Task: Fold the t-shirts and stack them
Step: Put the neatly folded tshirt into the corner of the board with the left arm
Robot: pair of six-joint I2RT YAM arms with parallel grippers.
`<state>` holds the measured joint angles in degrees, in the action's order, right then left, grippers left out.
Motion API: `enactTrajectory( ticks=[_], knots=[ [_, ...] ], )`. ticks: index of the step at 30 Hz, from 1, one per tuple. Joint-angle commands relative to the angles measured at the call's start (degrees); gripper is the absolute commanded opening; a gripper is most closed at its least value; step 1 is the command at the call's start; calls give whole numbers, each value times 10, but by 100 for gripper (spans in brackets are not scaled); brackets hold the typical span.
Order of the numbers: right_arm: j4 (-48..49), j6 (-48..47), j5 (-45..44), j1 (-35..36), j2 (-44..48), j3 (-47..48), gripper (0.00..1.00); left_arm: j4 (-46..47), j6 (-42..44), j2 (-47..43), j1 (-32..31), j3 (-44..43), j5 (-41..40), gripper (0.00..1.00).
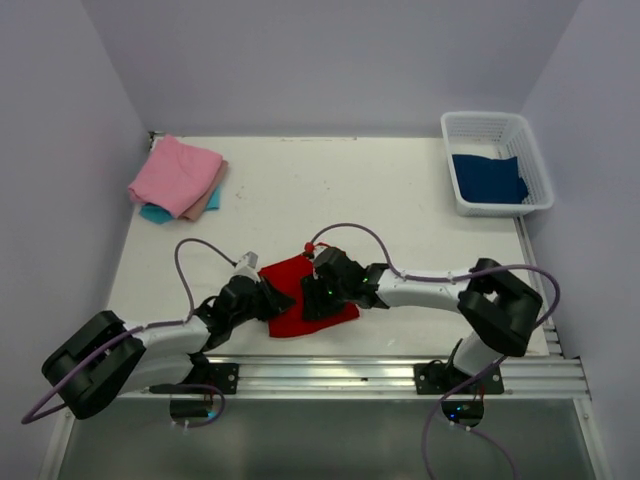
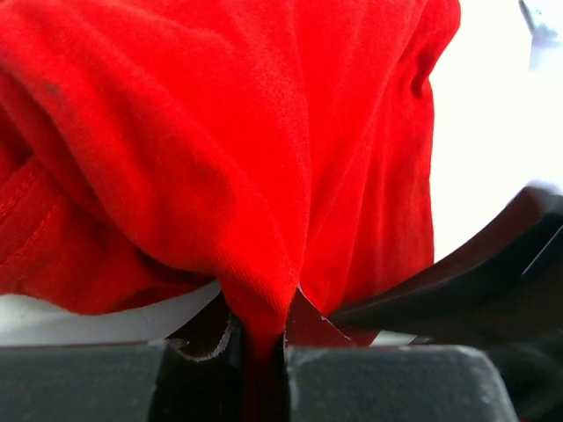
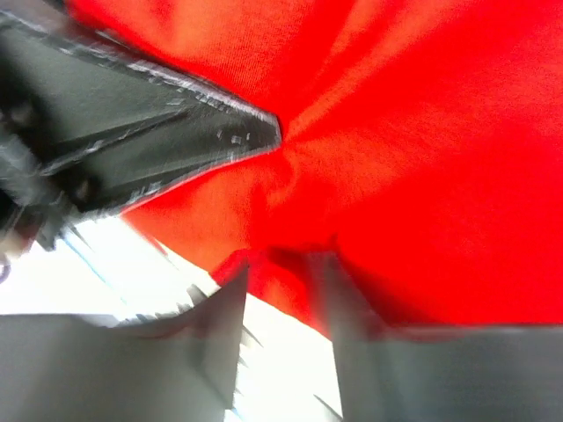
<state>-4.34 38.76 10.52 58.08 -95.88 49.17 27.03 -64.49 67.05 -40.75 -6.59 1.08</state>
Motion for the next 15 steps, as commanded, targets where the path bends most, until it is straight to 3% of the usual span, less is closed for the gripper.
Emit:
enactTrajectory(
  ticks=[1, 2, 3, 5, 11, 14, 15],
  knots=[
    [-77, -50, -68, 0, 95, 26, 52, -42, 51, -37, -6, 5, -6, 0],
    [-94, -62, -101, 0, 144, 33, 60, -50, 59, -50, -6, -7, -8, 0],
    [-130, -68, -118, 0, 168, 45, 79, -74, 69, -77, -6, -16, -26, 0],
    [-178, -80, -175, 0, 238, 62, 99, -121, 106, -116, -6, -56, -60, 0],
    [-285, -94, -253, -1, 335, 91, 99, -209, 245, -107, 2, -211, -144, 0],
    [-300, -85, -262, -1, 357, 71, 99, -194, 287, -76, 53, -263, -109, 0],
    [-304, -82, -264, -1, 368, 66, 99, -188, 301, -55, 97, -273, -94, 0]
  ],
)
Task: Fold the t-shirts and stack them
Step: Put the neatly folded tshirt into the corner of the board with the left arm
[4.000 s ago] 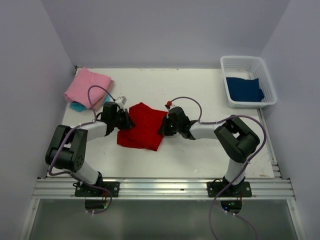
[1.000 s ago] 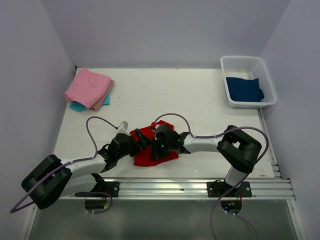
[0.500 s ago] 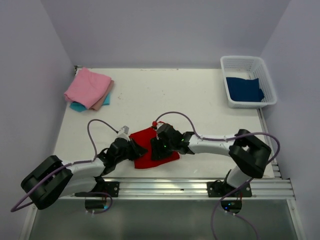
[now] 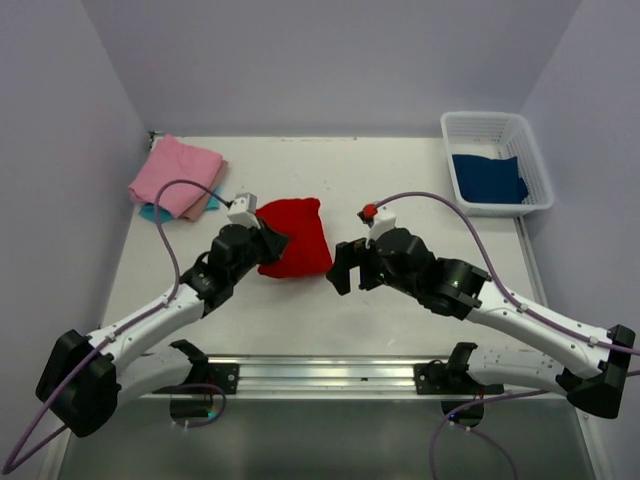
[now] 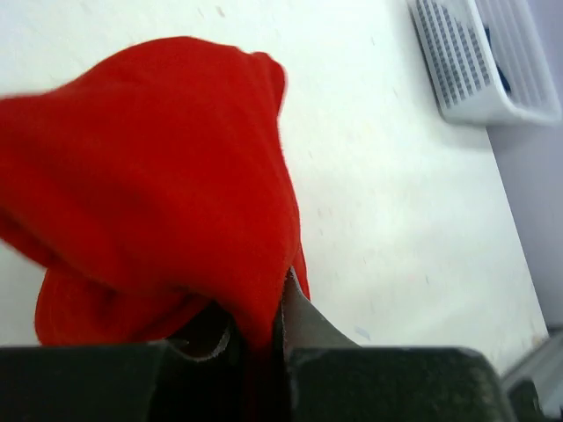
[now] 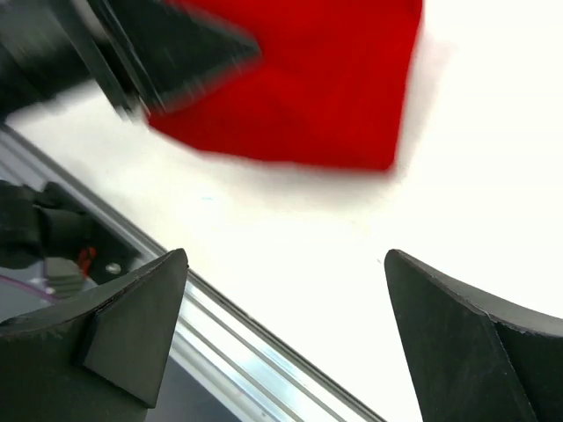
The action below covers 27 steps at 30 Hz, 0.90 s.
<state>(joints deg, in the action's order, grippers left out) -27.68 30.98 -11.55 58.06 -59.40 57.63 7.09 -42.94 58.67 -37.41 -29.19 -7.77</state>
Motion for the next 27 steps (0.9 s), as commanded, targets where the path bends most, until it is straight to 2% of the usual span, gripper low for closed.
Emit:
enactTrajectory(
  ticks=[1, 6, 11, 22, 24, 27],
  knots=[
    [-72, 3, -44, -1, 8, -26, 99, 14, 93, 41, 83, -72, 3, 0],
    [-88, 24, -44, 0, 39, -71, 99, 23, 145, 131, 182, -168, 7, 0],
    [-98, 42, -26, 0, 54, -115, 99, 24, 171, 216, 273, -299, 9, 0],
    [-130, 59, -35, -1, 67, -147, 99, 22, 196, 411, 404, -575, 110, 0],
    [-137, 61, -39, -1, 69, -148, 99, -4, 209, 439, 424, -636, 122, 0],
    [-143, 65, -44, -1, 68, -148, 99, -23, 216, 491, 454, -678, 128, 0]
  ],
)
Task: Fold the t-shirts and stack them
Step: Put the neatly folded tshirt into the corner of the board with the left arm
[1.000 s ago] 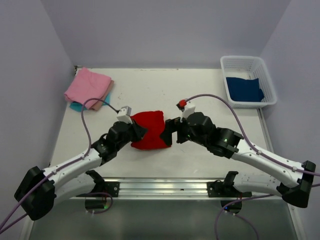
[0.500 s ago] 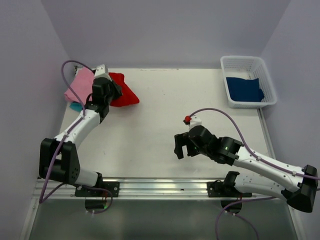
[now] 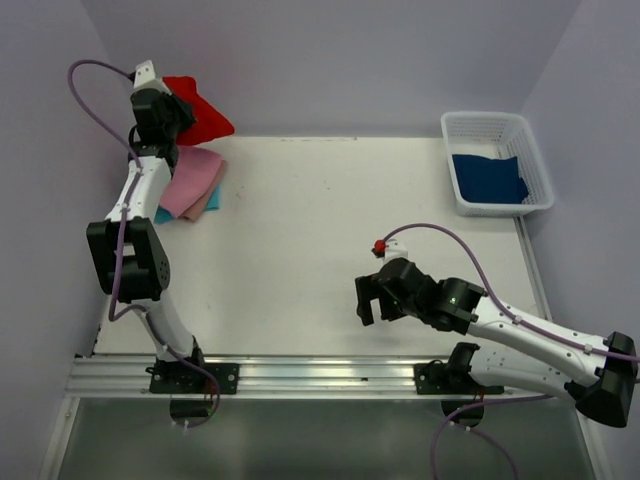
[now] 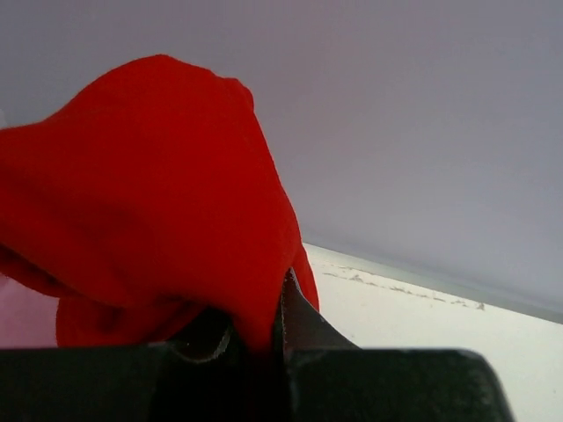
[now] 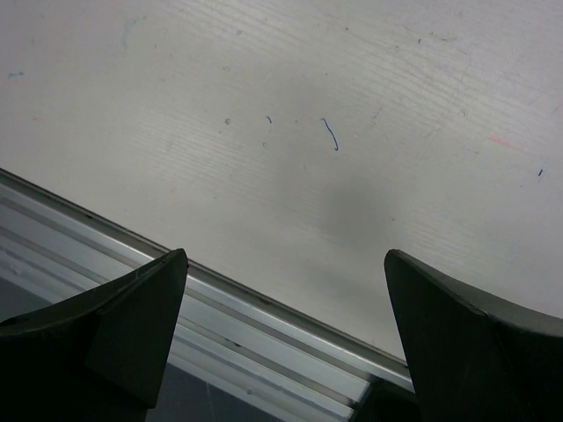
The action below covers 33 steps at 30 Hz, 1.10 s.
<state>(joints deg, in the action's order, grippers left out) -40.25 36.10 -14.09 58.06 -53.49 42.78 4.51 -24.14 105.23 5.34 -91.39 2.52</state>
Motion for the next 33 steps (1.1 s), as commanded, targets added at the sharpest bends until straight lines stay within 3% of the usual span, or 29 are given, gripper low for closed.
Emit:
enactTrajectory(
  ticks=[1, 6, 12, 18, 23, 24, 28, 30, 33],
  knots=[
    [-20, 14, -18, -1, 8, 1, 99, 1, 22, 39, 53, -55, 29, 0],
    [-26, 16, -20, 0, 5, 2, 99, 58, -45, 41, 131, 49, 70, 0],
    [-26, -1, -23, -1, -5, 8, 99, 78, -41, -18, 139, 161, 26, 0],
    [-4, -16, -14, 0, -21, 11, 99, 30, -51, -46, 142, 158, 65, 0],
    [10, -12, -6, -1, -14, 1, 99, 45, -99, -47, 152, 195, 128, 0],
    [11, -10, -7, -1, -9, -6, 99, 57, -108, -52, 158, 201, 136, 7],
    [11, -4, -9, -1, 10, -26, 99, 85, -137, -71, 164, 228, 152, 9],
    [10, 1, -9, 0, 23, -34, 99, 78, -137, -66, 165, 222, 151, 19],
    [7, 9, -12, -1, 44, -46, 99, 69, -141, -50, 165, 220, 156, 23]
  ],
)
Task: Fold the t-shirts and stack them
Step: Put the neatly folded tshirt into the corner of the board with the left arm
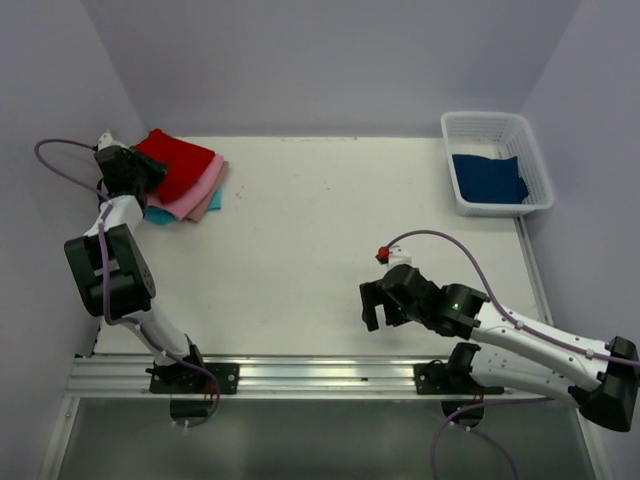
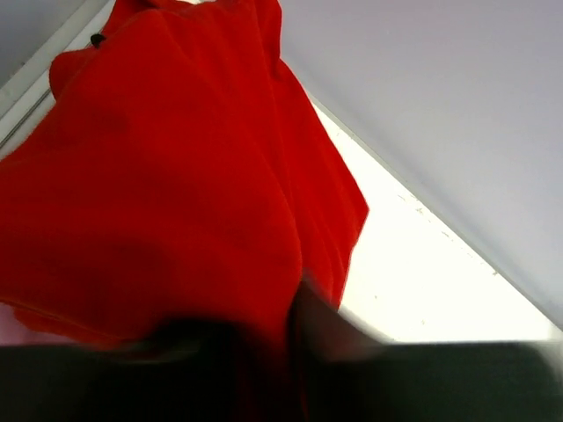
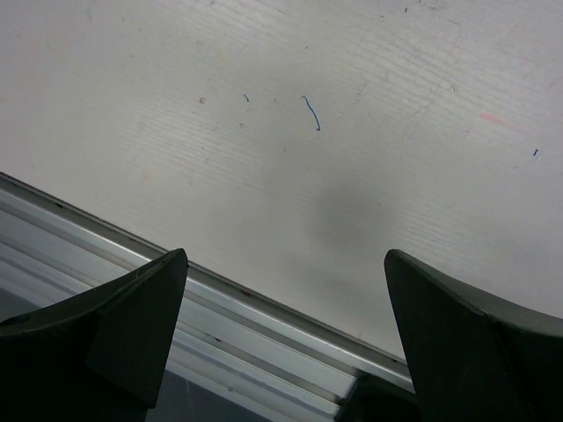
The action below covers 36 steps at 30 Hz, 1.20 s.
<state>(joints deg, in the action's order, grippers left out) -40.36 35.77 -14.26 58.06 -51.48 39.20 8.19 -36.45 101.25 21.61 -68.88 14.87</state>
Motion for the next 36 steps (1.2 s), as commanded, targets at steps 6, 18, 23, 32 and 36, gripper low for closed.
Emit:
enactTrajectory(
  ticks=[6, 18, 23, 32, 36],
  knots=[
    [7, 18, -10, -1, 34, -23, 99, 38, -43, -33, 2, 36, 12, 100],
    [36, 15, -5, -1, 14, -32, 99, -77, -131, -209, 0, 26, -41, 100],
    [48, 17, 0, -1, -3, -30, 99, -100, -149, -289, -4, 77, -79, 100],
    [54, 21, 9, -1, -11, -28, 99, 9, -100, -172, -2, 41, -6, 100],
    [47, 25, 6, 0, -5, -26, 99, 2, -104, -41, -1, -21, 43, 100]
  ],
)
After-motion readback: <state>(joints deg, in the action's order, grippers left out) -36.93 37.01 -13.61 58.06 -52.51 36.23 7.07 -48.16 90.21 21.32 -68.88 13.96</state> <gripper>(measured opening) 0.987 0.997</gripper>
